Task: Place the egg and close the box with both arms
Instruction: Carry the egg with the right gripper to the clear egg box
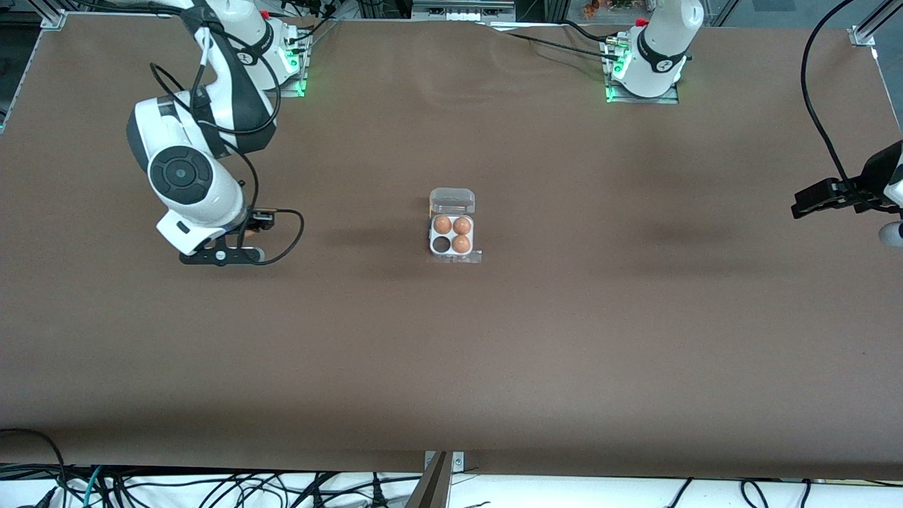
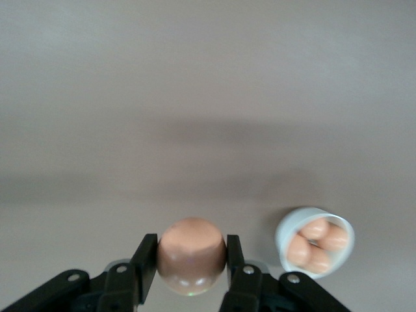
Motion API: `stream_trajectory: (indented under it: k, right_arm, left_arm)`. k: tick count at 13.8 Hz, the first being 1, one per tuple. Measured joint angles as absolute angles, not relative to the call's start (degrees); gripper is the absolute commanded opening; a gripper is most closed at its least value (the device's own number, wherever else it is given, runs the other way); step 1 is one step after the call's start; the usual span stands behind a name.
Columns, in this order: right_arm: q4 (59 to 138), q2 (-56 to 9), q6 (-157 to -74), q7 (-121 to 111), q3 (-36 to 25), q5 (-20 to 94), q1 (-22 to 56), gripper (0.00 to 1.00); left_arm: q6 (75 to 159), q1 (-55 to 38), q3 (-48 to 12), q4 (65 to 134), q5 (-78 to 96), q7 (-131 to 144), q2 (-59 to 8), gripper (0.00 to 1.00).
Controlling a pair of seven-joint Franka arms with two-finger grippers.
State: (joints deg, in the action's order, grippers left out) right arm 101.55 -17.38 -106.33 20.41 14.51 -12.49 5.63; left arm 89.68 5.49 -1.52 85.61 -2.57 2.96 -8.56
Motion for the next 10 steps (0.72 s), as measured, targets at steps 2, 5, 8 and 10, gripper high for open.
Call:
stream_trajectory:
  k: [2,5,8,10]
  right_arm:
    - [97.91,-19.68,-106.45,21.88,14.58,-11.08,7.96,0.19]
    - [94.58,-23.90,-108.41,26.53,14.74,-10.28,11.69,0.19]
    - [91.16,-28.49,-111.84,31.77,14.80,-7.07,16.10,0.19]
    - [88.27,-31.15,-113.37,34.80,14.82,-6.75,18.54,0.19]
  left_arm:
    - [89.68,5.49,-1.52,85.61,-2.57,2.96,-8.56,1.00]
    - [89.68,5.49,-1.51,85.60,-2.57,2.96,-8.57,1.00]
    - [89.68,5.49,-1.51,85.60,-2.57,2.96,-8.57,1.00]
    - [89.68,5.49,-1.51,85.60,-2.57,2.96,-8.57,1.00]
